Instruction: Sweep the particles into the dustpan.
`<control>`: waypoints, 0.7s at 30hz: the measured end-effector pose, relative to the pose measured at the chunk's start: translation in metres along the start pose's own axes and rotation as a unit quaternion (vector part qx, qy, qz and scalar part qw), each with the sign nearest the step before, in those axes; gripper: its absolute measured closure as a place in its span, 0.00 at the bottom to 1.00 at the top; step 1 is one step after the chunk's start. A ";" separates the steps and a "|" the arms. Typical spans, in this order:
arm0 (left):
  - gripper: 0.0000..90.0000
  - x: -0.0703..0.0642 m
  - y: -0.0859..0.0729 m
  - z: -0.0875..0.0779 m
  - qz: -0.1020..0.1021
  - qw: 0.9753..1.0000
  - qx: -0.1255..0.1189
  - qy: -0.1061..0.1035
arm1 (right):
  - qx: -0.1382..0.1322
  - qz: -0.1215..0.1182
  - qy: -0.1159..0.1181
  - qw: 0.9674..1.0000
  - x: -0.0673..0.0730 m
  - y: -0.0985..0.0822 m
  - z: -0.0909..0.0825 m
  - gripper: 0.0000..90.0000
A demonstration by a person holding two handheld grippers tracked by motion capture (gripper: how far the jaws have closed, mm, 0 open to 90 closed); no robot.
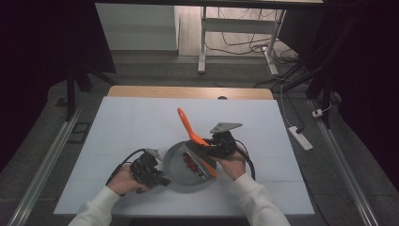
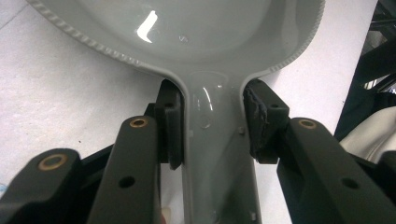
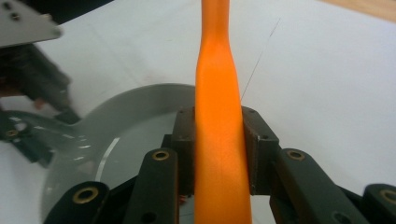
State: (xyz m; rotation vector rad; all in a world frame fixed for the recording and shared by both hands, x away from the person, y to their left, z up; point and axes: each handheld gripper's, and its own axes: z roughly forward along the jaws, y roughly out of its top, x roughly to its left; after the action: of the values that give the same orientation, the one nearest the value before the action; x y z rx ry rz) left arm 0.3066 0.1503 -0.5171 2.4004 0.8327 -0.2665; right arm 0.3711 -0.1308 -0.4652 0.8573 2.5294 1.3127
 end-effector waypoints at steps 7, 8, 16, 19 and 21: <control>0.69 0.000 0.000 0.000 0.001 1.000 -0.002 0.001 | -0.002 0.012 -0.042 0.999 -0.020 -0.005 -0.015 0.78; 0.69 0.000 0.000 0.000 0.001 1.000 -0.003 0.001 | -0.002 0.012 -0.045 0.999 -0.022 -0.005 -0.016 0.78; 0.68 -0.001 -0.002 -0.002 0.004 1.000 -0.014 0.001 | 0.002 0.007 -0.057 0.998 -0.029 -0.008 -0.022 0.78; 0.68 -0.001 -0.002 -0.002 0.005 1.000 -0.017 0.000 | 0.005 0.004 -0.057 0.998 -0.030 -0.008 -0.023 0.78; 0.68 -0.001 -0.002 -0.002 0.005 1.000 -0.022 0.001 | 0.005 0.002 -0.058 0.998 -0.030 -0.008 -0.023 0.78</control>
State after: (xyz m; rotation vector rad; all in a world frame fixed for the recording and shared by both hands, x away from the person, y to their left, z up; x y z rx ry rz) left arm 0.3046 0.1529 -0.5160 2.3647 0.8181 -0.2401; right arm 0.3832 -0.1675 -0.4608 0.9120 2.4496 1.2150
